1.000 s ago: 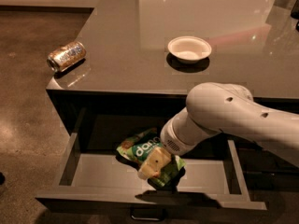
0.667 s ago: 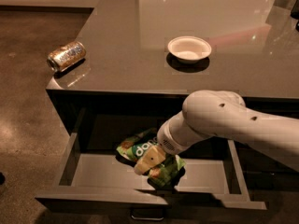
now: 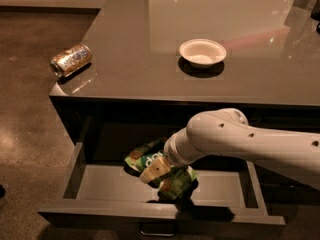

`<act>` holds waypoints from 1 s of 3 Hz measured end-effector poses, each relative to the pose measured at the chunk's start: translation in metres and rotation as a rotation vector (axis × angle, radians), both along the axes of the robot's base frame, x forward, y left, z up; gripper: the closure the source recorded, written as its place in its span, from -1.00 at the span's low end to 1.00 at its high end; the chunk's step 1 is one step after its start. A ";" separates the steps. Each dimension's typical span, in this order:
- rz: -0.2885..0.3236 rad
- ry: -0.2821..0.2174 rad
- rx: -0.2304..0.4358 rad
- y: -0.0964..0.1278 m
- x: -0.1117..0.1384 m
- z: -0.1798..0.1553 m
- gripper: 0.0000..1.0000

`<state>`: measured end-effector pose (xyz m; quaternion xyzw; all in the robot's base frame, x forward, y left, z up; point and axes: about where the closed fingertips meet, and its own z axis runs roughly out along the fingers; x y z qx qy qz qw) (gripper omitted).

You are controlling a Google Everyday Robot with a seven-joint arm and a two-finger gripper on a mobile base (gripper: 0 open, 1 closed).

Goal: Pick green rice chip bag from top drawer and place on counter

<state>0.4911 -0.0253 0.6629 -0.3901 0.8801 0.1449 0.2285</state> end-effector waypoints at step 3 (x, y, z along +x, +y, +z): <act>-0.025 -0.001 -0.018 -0.021 0.010 -0.031 -0.50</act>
Offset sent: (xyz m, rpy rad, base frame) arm 0.0127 -0.0289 -0.0360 -0.0470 -0.0282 -0.0553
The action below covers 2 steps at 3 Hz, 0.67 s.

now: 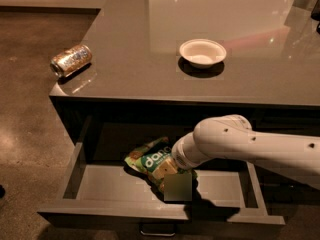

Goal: Pick green rice chip bag from top drawer and place on counter

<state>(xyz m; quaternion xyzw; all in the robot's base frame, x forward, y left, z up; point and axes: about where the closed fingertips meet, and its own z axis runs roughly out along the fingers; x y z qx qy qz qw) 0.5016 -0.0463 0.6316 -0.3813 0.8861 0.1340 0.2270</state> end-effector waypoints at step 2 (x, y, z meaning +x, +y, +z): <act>0.130 0.035 0.085 0.011 -0.004 0.006 0.05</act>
Offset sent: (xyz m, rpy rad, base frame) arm -0.0114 0.0131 0.0382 0.2242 -0.0037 0.2862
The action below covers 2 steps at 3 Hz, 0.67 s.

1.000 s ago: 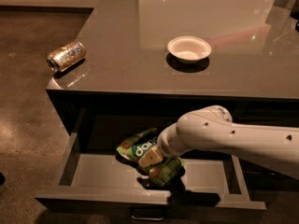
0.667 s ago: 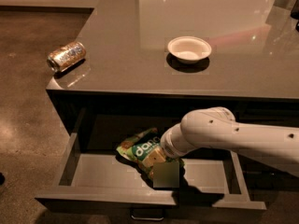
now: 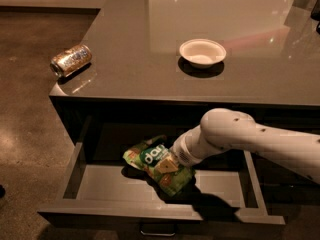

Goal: Pick green rice chip bag from top drawer and place on counter

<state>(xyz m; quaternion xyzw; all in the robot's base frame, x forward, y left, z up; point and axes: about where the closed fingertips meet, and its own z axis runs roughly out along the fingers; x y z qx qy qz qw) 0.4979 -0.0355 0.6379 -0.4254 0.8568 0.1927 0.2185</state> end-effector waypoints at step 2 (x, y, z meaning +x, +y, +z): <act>0.142 -0.067 0.268 0.005 -0.023 0.071 0.20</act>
Offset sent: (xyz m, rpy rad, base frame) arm -0.0544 -0.0148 0.1436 0.4695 -0.2148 0.2829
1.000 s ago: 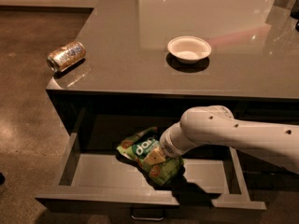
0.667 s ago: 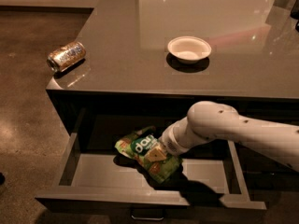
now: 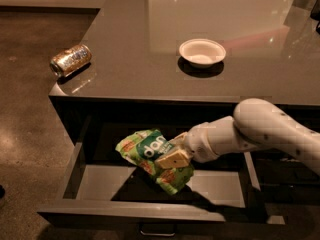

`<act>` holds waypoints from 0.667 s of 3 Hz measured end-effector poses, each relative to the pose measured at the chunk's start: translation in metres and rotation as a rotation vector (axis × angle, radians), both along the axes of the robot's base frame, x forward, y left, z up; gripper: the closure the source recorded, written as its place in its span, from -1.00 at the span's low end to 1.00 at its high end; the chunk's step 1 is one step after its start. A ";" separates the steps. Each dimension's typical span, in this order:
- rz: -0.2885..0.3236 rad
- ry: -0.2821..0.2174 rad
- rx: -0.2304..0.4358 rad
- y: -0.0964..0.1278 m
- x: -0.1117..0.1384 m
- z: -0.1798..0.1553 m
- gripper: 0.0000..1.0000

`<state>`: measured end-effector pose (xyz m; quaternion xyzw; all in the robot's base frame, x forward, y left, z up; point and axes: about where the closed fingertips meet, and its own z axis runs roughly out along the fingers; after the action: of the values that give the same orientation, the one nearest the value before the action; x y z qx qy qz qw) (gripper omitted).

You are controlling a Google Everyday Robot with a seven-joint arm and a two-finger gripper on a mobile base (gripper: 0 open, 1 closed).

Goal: Pick green rice chip bag from top drawer and place on counter

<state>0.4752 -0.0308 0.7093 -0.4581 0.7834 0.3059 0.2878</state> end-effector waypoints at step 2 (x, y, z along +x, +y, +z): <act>0.155 -0.223 0.069 -0.019 -0.041 0.133 0.10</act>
Offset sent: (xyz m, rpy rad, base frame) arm -0.0513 -0.0270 0.1985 0.0514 -0.3110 0.1991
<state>0.4339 -0.0495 0.8425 -0.5384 0.6978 0.3010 0.3643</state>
